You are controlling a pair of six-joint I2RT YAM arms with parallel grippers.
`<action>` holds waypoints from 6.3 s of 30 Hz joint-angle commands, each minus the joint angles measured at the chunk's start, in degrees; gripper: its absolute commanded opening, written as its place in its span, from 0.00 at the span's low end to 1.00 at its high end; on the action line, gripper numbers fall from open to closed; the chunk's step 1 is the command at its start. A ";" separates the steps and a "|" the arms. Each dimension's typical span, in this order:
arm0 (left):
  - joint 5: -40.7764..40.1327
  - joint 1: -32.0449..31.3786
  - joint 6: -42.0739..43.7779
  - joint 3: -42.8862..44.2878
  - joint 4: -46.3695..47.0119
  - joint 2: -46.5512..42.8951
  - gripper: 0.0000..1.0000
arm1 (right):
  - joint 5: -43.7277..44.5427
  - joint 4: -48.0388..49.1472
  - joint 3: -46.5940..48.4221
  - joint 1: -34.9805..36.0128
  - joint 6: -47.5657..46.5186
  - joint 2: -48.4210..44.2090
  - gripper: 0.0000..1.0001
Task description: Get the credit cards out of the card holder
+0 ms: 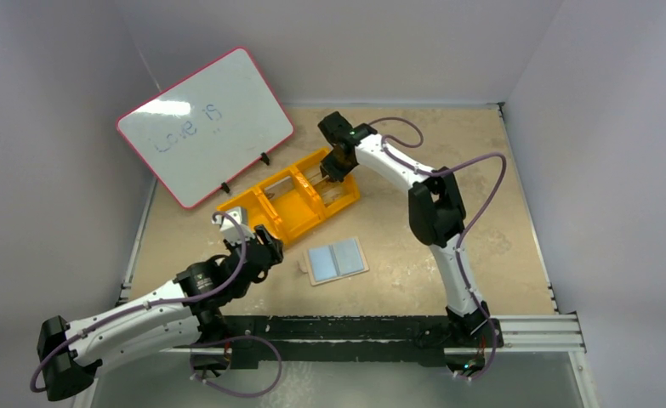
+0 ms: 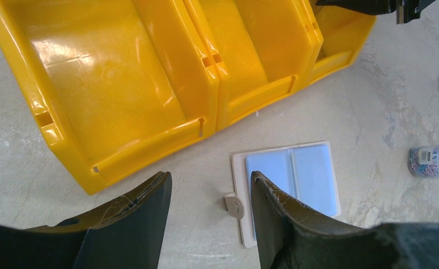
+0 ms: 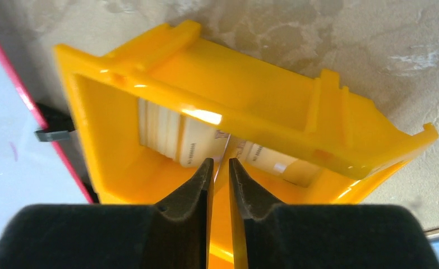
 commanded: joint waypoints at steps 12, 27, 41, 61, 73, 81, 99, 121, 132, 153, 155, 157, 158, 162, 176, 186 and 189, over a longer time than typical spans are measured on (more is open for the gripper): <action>-0.07 -0.18 0.59 2.95 1.36 1.03 0.54 | 7.36 6.05 -3.62 1.09 -13.84 -13.63 0.21; 12.77 -0.17 4.85 5.00 17.58 10.46 0.61 | -16.03 53.78 -78.25 1.08 -37.58 -61.55 0.48; 18.51 -0.20 0.96 -0.11 24.62 24.06 0.61 | -28.07 61.61 -86.24 1.00 -40.78 -53.08 0.45; 19.63 -0.23 0.38 -3.43 28.64 32.34 0.36 | -18.71 50.72 -78.82 1.70 -44.44 -47.61 0.32; 18.44 -0.22 0.60 -3.43 28.06 31.21 0.29 | -20.55 48.42 -77.53 1.72 -46.18 -50.70 0.36; 18.62 -0.23 0.91 -2.99 27.67 31.59 0.26 | -24.87 53.03 -79.02 1.70 -45.79 -45.26 0.35; 17.76 -0.28 1.05 -2.20 27.52 31.54 0.22 | -36.38 58.60 -77.28 3.75 -46.58 -44.18 0.24; 13.36 -0.27 -1.05 -3.78 24.23 25.45 0.23 | -37.22 57.79 -72.03 8.79 -47.38 -42.53 0.35; 17.23 -0.24 0.48 -3.42 26.48 28.14 0.31 | -27.23 49.08 -71.60 8.64 -45.99 -40.98 0.37; 21.60 -0.21 0.92 -4.58 30.07 35.99 0.13 | -41.17 68.08 -78.42 5.59 -36.37 -34.30 0.19; 20.84 -0.26 0.76 -4.55 29.08 35.27 0.11 | -40.74 68.20 -78.84 4.95 -35.87 -34.93 0.12; 20.25 -0.22 0.76 -4.67 28.56 34.49 0.10 | -40.68 68.76 -79.42 4.34 -35.18 -35.47 0.07; 20.07 -0.21 0.74 -4.64 28.28 34.13 0.09 | -40.93 69.05 -79.54 3.99 -34.96 -35.55 0.03; 19.87 -0.24 0.75 -4.75 28.12 33.71 0.04 | -42.52 70.98 -80.33 3.05 -33.84 -35.72 0.00; 19.41 -0.28 1.00 -4.85 28.80 34.40 0.00 | -38.67 65.69 -83.44 -0.69 -35.25 -41.17 0.00; 22.26 -0.23 1.94 -6.95 38.85 29.79 0.42 | -43.02 70.85 -85.34 -2.00 -34.42 -38.21 0.00; 23.16 -0.28 2.71 -7.25 41.67 30.39 0.55 | -43.54 73.81 -86.44 -1.97 -32.92 -37.33 0.00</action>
